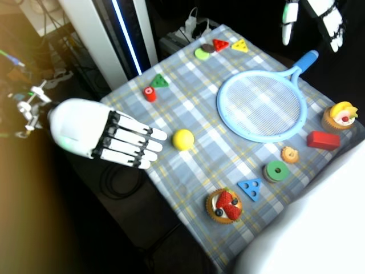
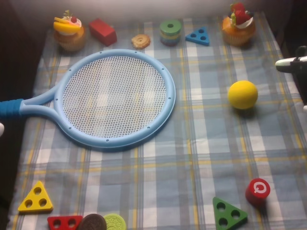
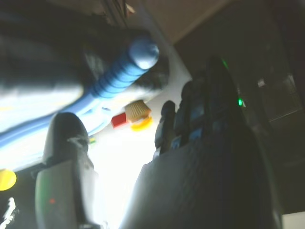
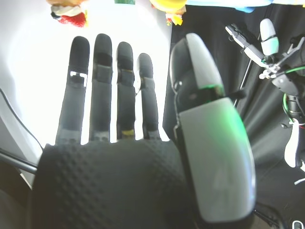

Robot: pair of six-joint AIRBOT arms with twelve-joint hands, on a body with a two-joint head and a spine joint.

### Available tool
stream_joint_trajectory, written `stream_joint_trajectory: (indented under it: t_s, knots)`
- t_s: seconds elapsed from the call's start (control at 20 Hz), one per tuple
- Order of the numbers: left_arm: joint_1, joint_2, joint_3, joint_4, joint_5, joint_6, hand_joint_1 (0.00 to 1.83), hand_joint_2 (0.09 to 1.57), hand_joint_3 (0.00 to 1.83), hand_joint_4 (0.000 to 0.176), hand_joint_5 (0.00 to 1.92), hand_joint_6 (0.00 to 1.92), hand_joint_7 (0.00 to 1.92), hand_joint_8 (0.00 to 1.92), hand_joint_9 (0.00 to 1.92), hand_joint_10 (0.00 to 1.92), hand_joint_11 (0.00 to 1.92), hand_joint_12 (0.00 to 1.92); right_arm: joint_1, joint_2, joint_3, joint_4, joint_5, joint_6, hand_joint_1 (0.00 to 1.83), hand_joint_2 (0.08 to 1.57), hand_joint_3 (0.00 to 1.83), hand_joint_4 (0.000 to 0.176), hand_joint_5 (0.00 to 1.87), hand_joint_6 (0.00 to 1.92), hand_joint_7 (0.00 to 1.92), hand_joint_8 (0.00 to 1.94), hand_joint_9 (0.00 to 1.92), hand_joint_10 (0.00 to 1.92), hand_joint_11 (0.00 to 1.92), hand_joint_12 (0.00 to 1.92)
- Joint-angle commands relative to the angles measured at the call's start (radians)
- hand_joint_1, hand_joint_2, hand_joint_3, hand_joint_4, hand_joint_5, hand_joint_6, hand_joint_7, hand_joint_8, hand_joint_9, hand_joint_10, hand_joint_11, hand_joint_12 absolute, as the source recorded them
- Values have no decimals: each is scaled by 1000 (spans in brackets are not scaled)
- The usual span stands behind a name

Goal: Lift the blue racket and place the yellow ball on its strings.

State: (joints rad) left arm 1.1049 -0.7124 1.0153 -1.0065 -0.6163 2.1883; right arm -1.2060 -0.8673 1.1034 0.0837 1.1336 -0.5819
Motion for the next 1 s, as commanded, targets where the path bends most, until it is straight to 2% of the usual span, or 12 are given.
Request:
stream_joint_trajectory:
  t_s: [0.0,0.1,0.25,0.4,0.55,0.7,0.75,0.9,0.95]
  knots:
    - [-14,-2,13,6,-82,4,646,983,0,176,27,4,45,8,53,4,0,314,17,-2,7,15,113,3,960,1234,4,0,508,1,624,3,632,4,263,821]
    - [-32,-11,21,-3,-71,42,655,977,0,176,65,10,87,11,78,8,0,347,19,-3,8,13,112,3,949,1228,0,0,522,6,651,12,661,15,292,836]
    - [-97,-35,29,-39,-37,204,702,953,0,176,71,6,66,3,68,3,0,385,18,-3,8,7,110,3,954,1242,1,0,505,2,665,4,673,10,286,887]
    - [-108,-43,48,-58,-12,225,771,926,0,176,62,0,76,3,54,0,0,343,16,-4,8,3,106,3,946,1247,1,0,496,0,671,0,694,9,287,950]
    - [-113,-49,71,-82,27,254,827,886,0,176,98,9,141,8,128,12,0,476,19,-4,9,-3,98,3,908,1244,0,0,509,4,689,6,708,12,274,948]
    - [-140,-77,105,-147,73,372,832,893,0,176,120,7,162,4,139,5,0,489,20,-5,12,-9,93,3,916,1246,0,0,504,1,711,10,730,16,295,959]
    - [-141,-80,108,-154,77,372,839,875,0,176,144,6,183,3,162,5,0,539,20,-5,12,-10,92,3,919,1245,0,0,503,0,715,4,742,11,333,924]
    - [-146,-95,129,-186,102,404,803,869,0,176,82,2,161,4,103,6,0,320,21,-5,12,-12,89,3,987,1230,0,0,514,2,717,1,749,4,371,830]
    - [-152,-102,137,-205,110,440,849,852,1,176,109,1,187,0,123,1,0,338,21,-5,13,-13,87,3,980,1230,0,0,515,1,721,2,750,3,362,820]
